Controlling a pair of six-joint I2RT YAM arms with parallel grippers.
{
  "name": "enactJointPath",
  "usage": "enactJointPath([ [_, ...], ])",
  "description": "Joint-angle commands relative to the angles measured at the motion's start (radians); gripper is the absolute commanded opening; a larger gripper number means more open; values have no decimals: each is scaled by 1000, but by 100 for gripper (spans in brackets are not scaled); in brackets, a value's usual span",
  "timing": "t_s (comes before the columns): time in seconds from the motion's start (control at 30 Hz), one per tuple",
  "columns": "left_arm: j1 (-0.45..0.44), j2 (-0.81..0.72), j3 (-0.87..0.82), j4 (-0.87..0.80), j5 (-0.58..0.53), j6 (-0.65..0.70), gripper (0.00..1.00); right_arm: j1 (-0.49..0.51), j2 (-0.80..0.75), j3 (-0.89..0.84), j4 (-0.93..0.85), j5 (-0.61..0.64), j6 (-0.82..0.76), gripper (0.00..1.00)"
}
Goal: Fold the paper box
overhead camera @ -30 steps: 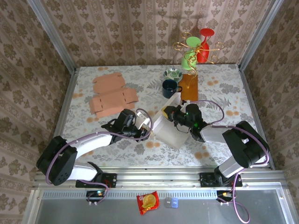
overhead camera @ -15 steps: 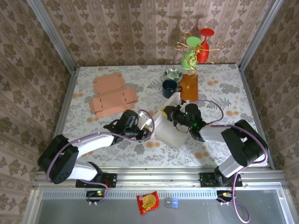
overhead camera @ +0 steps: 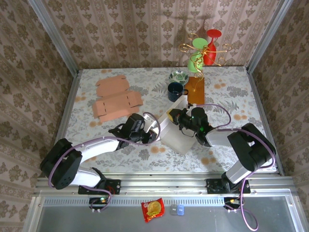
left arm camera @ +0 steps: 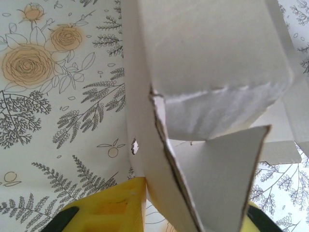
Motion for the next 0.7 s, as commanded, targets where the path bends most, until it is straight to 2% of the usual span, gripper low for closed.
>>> enactJointPath([
  [0.0,-11,8,29,38,-23,-35,21,11,29,-10,15,36,35,0],
  [0.67,-62,6,37,62,-54,-72,24,14,52,-7,117,88,72,0],
])
